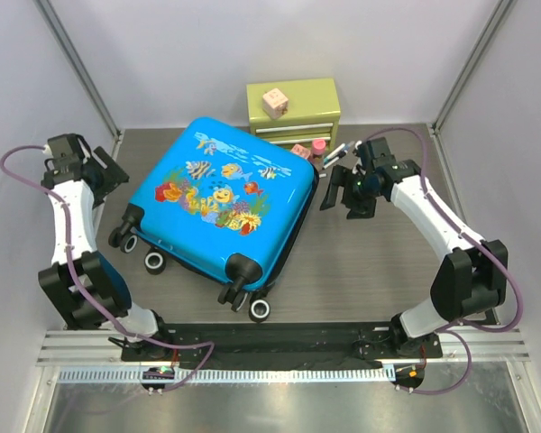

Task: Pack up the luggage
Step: Move the luggage to the center of the board.

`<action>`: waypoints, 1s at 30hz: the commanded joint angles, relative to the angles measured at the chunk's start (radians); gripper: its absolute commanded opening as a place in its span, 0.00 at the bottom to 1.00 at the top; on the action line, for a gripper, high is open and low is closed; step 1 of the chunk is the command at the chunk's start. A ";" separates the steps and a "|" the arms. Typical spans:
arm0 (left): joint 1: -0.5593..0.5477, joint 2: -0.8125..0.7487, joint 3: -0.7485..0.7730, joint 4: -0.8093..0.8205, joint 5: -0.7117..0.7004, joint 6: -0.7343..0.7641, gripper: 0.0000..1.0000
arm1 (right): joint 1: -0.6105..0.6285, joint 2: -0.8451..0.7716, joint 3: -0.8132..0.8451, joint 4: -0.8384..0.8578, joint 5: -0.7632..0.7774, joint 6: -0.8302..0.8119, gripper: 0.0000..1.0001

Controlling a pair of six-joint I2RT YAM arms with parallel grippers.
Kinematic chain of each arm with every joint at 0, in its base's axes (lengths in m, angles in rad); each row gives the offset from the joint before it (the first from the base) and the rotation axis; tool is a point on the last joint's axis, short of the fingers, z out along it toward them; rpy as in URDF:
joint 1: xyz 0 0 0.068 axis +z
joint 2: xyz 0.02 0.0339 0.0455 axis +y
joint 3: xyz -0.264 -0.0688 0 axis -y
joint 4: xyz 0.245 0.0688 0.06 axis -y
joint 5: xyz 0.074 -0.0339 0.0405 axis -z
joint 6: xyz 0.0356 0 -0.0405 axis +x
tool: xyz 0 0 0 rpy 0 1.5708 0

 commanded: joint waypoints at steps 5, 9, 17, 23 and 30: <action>0.002 0.086 -0.078 0.054 0.009 0.071 0.81 | 0.144 0.010 -0.019 0.087 0.016 0.081 0.85; 0.002 0.130 -0.095 0.046 0.005 0.100 0.81 | 0.176 0.009 -0.012 0.107 0.026 0.113 0.85; 0.001 0.163 -0.113 0.060 0.035 0.119 0.80 | 0.235 0.067 -0.020 0.152 0.046 0.118 0.85; -0.036 0.199 -0.094 0.052 0.055 0.149 0.80 | 0.270 0.078 0.035 0.196 0.045 0.150 0.85; -0.102 0.194 -0.093 0.058 0.061 0.192 0.80 | 0.282 0.042 0.115 0.221 0.046 0.159 0.85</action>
